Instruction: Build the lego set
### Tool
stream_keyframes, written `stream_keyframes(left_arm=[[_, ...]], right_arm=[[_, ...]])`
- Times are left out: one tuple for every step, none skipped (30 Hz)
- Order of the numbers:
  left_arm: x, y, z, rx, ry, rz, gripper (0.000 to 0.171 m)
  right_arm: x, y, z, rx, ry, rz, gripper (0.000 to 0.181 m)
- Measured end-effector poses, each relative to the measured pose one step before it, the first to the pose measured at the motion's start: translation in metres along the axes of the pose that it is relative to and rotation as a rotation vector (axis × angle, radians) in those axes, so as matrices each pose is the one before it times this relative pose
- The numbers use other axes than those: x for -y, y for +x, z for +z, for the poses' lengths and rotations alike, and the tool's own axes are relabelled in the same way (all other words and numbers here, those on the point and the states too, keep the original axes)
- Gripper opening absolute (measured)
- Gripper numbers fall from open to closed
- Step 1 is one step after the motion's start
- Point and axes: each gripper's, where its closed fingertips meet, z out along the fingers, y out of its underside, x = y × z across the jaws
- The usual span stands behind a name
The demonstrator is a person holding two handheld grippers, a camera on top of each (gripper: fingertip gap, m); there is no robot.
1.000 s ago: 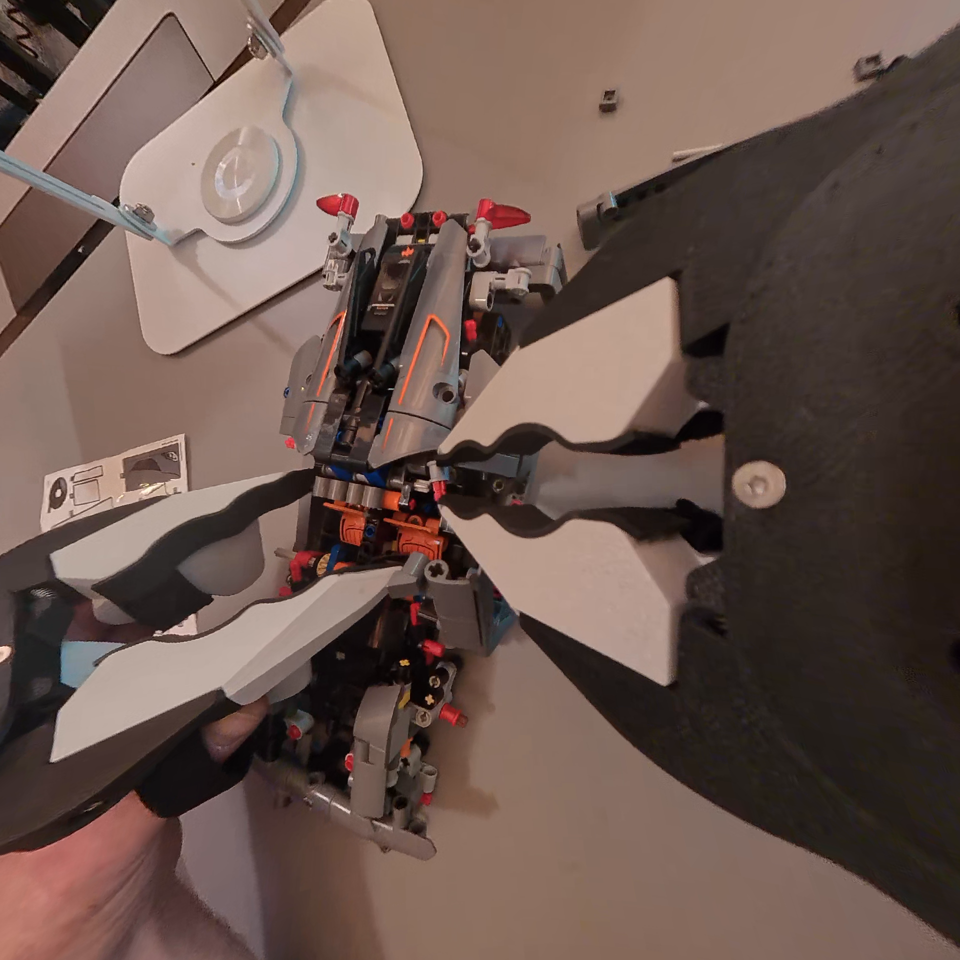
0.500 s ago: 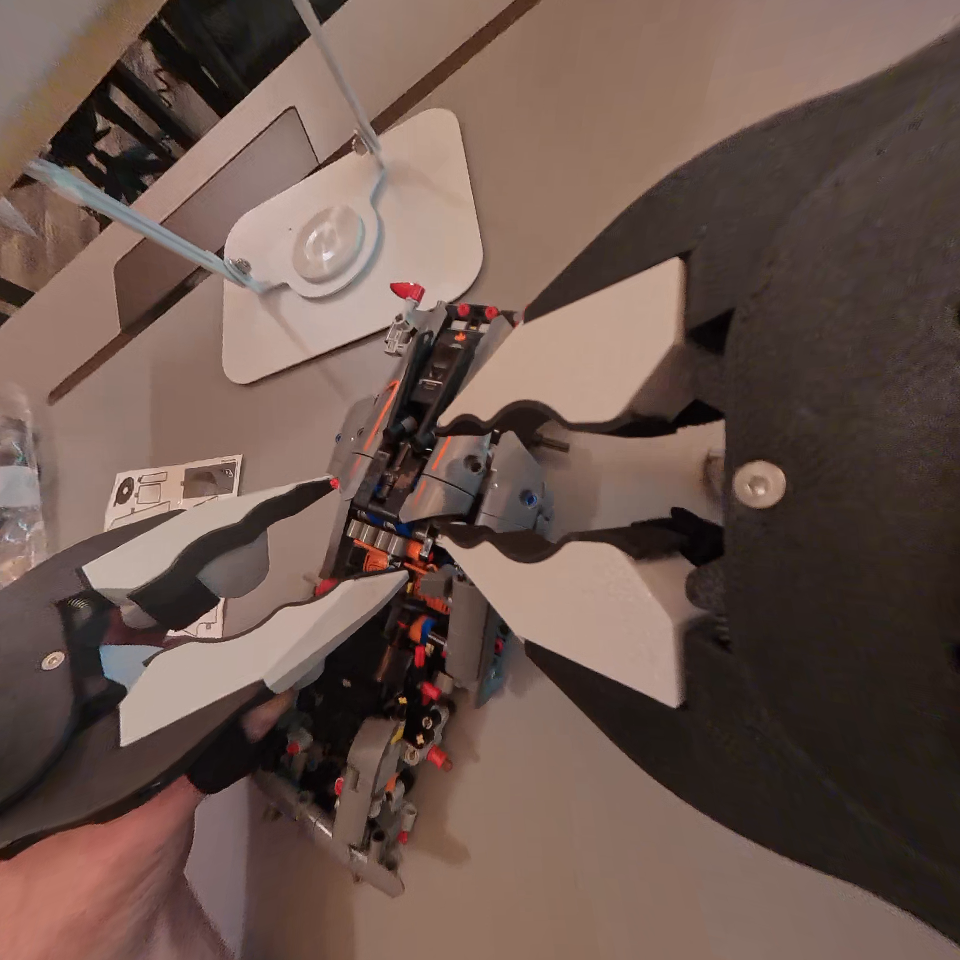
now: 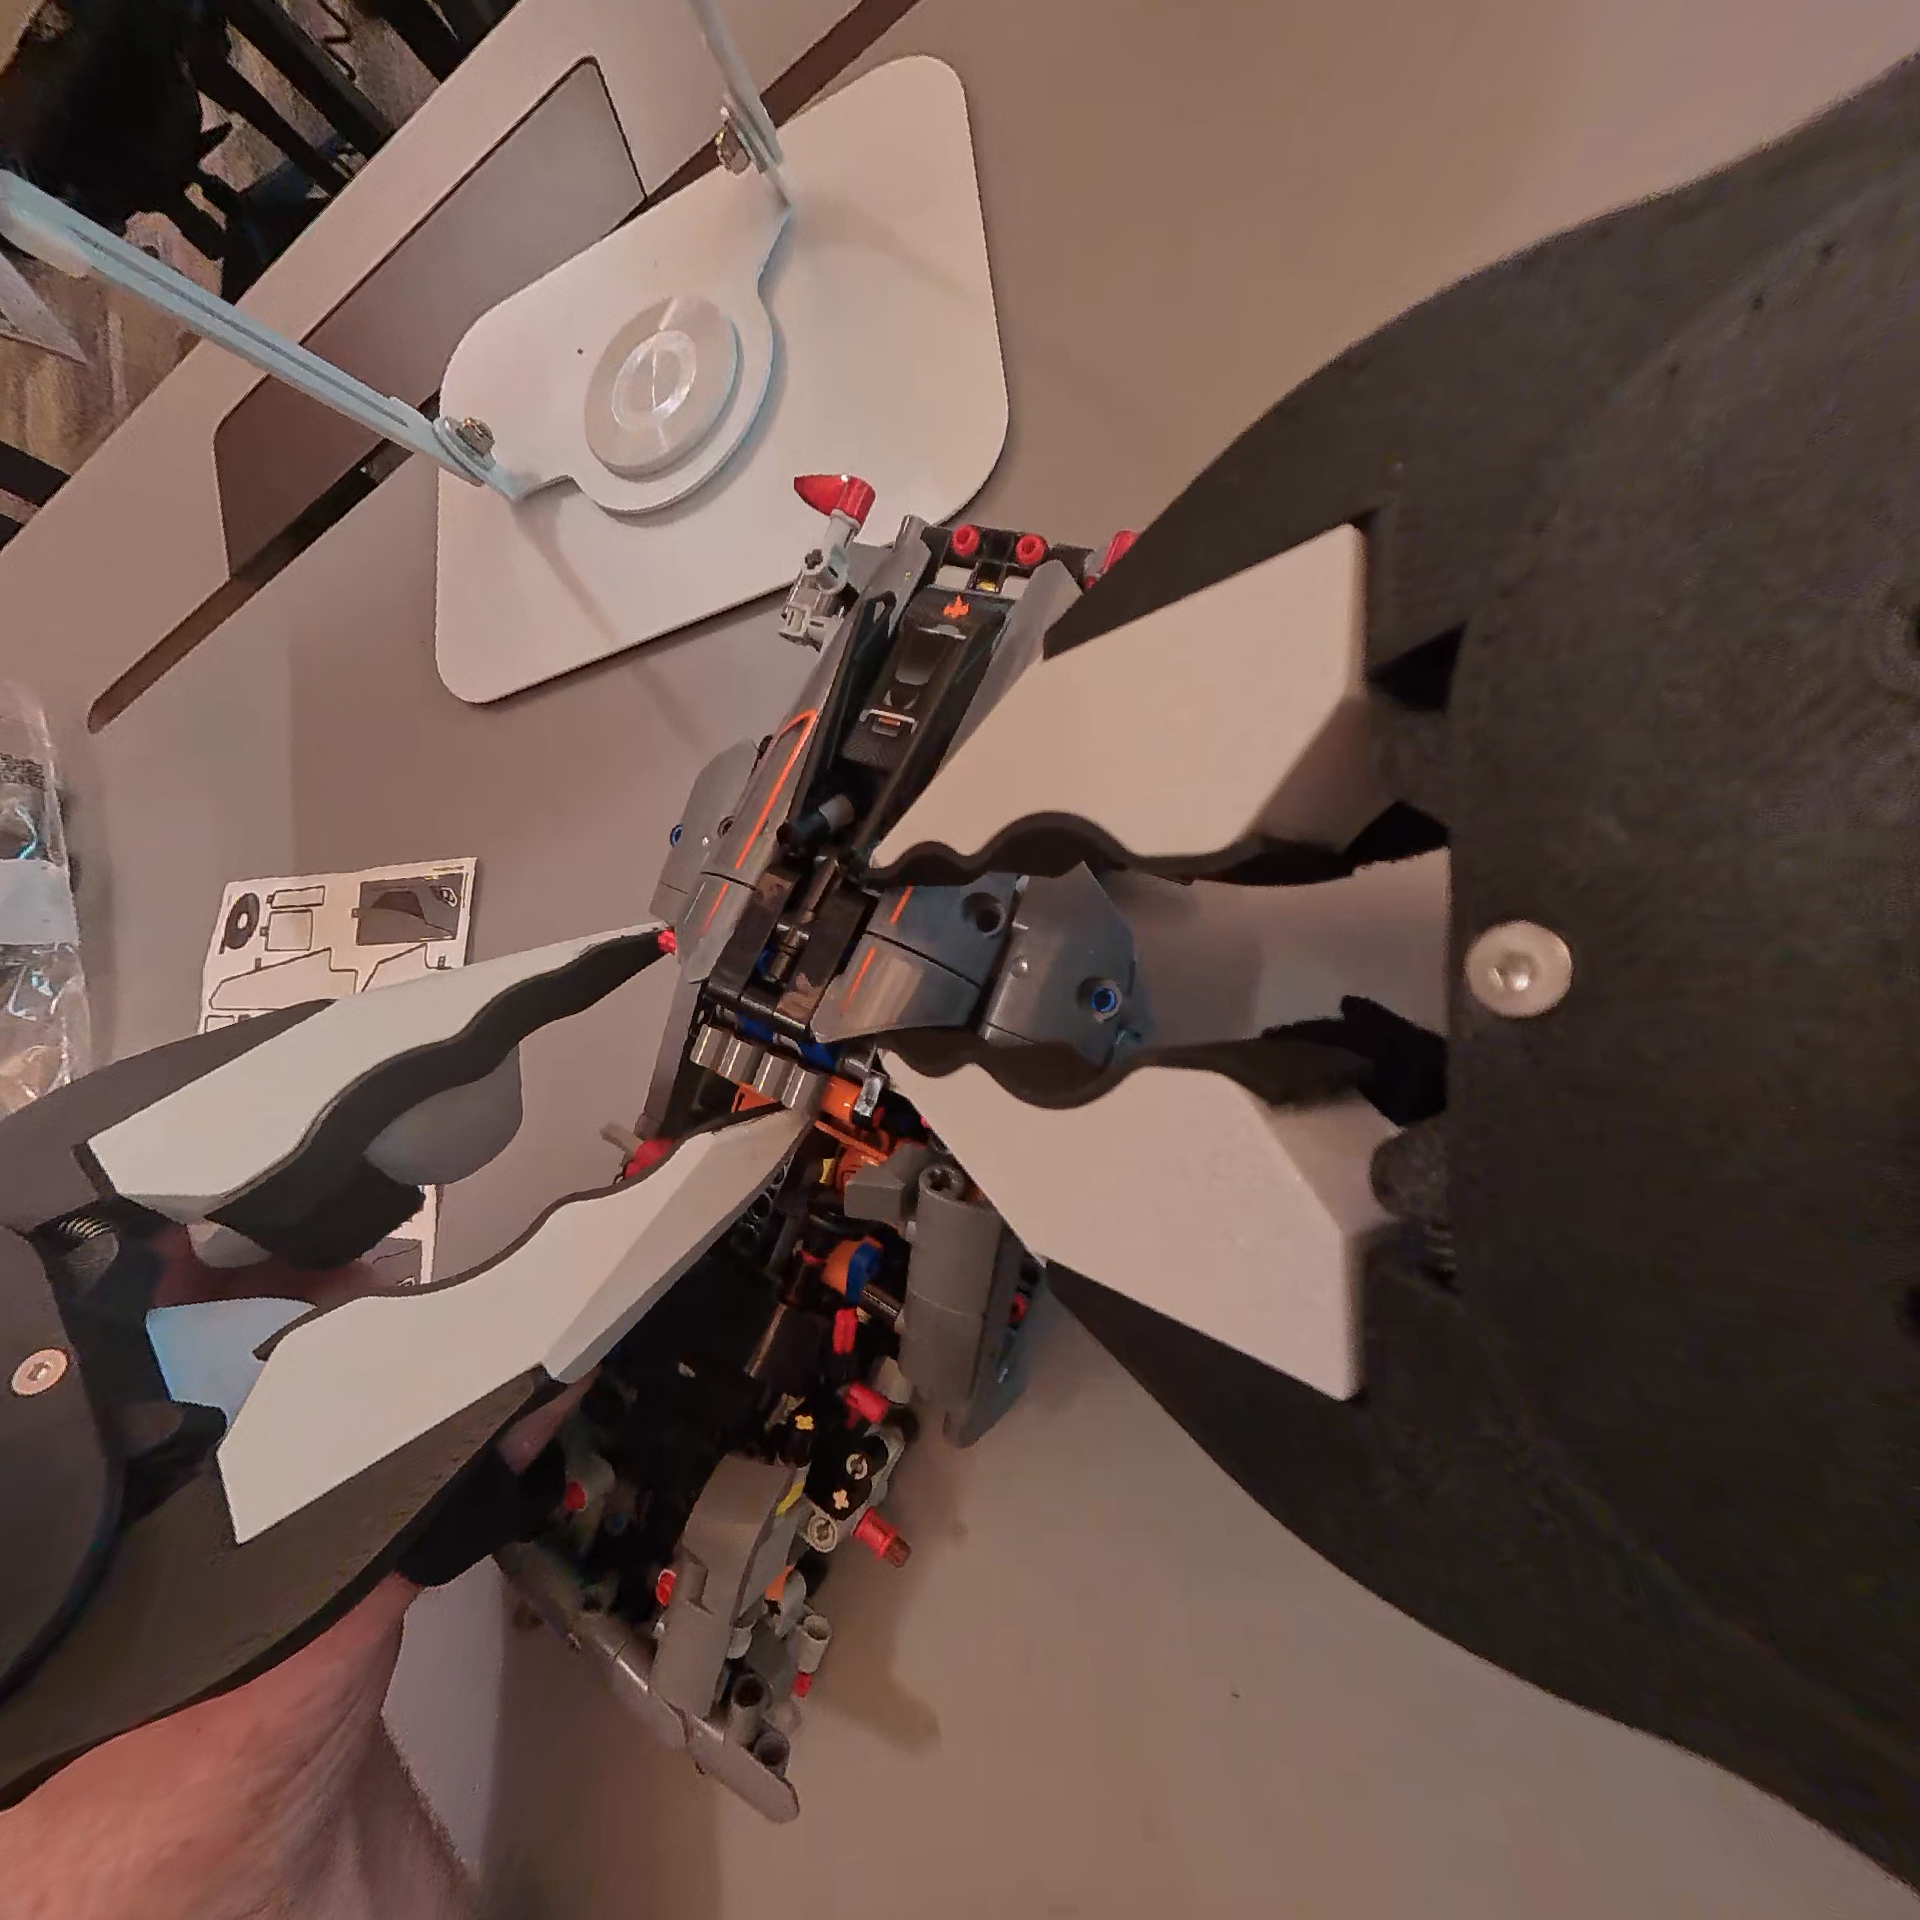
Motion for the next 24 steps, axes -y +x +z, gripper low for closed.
stream_keyframes(left_arm=[[-0.00001, -0.00008, 0.00015, 0.0022, -0.00171, 0.0002, 0.050], [-0.00014, 0.00005, 0.00012, 0.0045, -0.00499, 0.0056, 0.050], [-0.00010, -0.00009, -0.00003, 0.0037, -0.00279, 0.0017, 0.050], [-0.00002, -0.00004, 0.00000, 0.0006, 0.00143, -0.0015, 0.049], [0.00003, 0.00004, 0.00015, 0.0009, -0.00124, -0.0018, 0.049], [-0.00005, 0.00012, 0.00005, 0.0022, -0.00145, 0.0020, 0.049], [0.00012, 0.00024, 0.00004, 0.0022, 0.00071, 0.0008, 0.049], [0.00004, 0.00006, 0.00007, 0.0017, -0.00040, -0.0018, 0.049], [-0.00012, 0.00012, 0.00006, 0.0030, -0.00271, 0.0043, 0.049], [0.00011, 0.00003, 0.00003, 0.0038, -0.00129, 0.0057, 0.048], [0.00004, 0.00011, 0.00012, 0.0015, -0.00106, 0.0005, 0.048], [0.00044, 0.00065, 0.00066, 0.0016, -0.00241, 0.0048, 0.048], [0.00011, 0.00017, -0.00003, 0.0057, -0.00319, 0.0094, 0.048], [0.00004, -0.00011, -0.00007, 0.0020, 0.00105, -0.0004, 0.048], [-0.00017, -0.00006, -0.00004, -0.0009, 0.00035, -0.0040, 0.048], [-0.00012, 0.00002, -0.00006, 0.0023, -0.00338, 0.0070, 0.047], [0.00026, 0.00016, 0.00018, 0.0012, 0.00040, 0.0062, 0.047], [0.00023, 0.00017, 0.00016, -0.0022, 0.00136, 0.0004, 0.047], [0.00009, -0.00003, 0.00004, -0.0030, 0.00128, -0.0006, 0.047], [0.00000, 0.00002, 0.00001, -0.0007, 0.00141, 0.0017, 0.047], [0.00020, 0.00023, 0.00009, 0.0015, -0.00103, 0.0042, 0.047], [-0.00001, -0.00008, 0.00004, 0.0009, -0.00078, 0.0019, 0.047], [-0.00012, -0.00003, -0.00005, -0.0002, 0.00073, 0.0002, 0.047], [0.00013, 0.00016, -0.00003, 0.0020, -0.00079, 0.0061, 0.047]], right_arm=[[-0.00015, 0.00018, 0.00010, 0.0010, 0.0052, 0.0031, 0.026], [-0.00016, 0.00010, -0.00003, 0.0028, 0.0039, 0.0050, 0.025], [-0.00003, -0.00003, -0.00006, 0.0018, 0.0034, 0.0035, 0.025], [-0.00011, -0.00002, 0.00009, 0.0008, 0.0035, 0.0007, 0.025], [-0.00010, 0.00005, 0.00005, 0.0009, 0.0032, 0.0046, 0.025], [-0.00013, -0.00005, -0.00005, 0.0001, 0.0028, 0.0008, 0.025], [-0.00021, 0.00005, -0.00012, 0.0006, 0.0025, -0.0005, 0.025], [-0.00019, -0.00008, -0.00005, 0.0005, 0.0023, 0.0022, 0.025], [0.00000, -0.00002, 0.00002, 0.0018, 0.0017, 0.0014, 0.025], [-0.00011, 0.00002, 0.00003, 0.0017, 0.0003, 0.0005, 0.025], [-0.00005, -0.00018, 0.00013, -0.0001, -0.0005, -0.0012, 0.024], [-0.00010, -0.00117, 0.00066, 0.0032, -0.0003, -0.0008, 0.023], [-0.00029, -0.00017, 0.00010, -0.0004, -0.0010, -0.0067, 0.023], [0.00018, 0.00013, -0.00002, 0.0028, 0.0017, 0.0014, 0.023], [0.00047, 0.00013, 0.00013, 0.0038, 0.0044, 0.0069, 0.023], [-0.00017, 0.00003, 0.00006, 0.0017, 0.0010, 0.0027, 0.023], [-0.00020, -0.00008, -0.00003, -0.0024, -0.0041, -0.0036, 0.023], [-0.00030, 0.00018, -0.00008, -0.0035, -0.0039, -0.0080, 0.023], [0.00006, 0.00007, 0.00003, 0.0000, 0.0004, -0.0010, 0.023], [-0.00010, -0.00003, -0.00002, 0.0026, 0.0026, 0.0047, 0.023], [-0.00011, 0.00005, -0.00001, 0.0021, 0.0008, 0.0016, 0.023], [0.00003, 0.00014, -0.00012, 0.0010, 0.0015, 0.0002, 0.023], [0.00012, 0.00006, 0.00026, 0.0009, 0.0037, 0.0016, 0.023], [-0.00005, 0.00001, -0.00003, 0.0013, 0.0024, 0.0002, 0.023]])
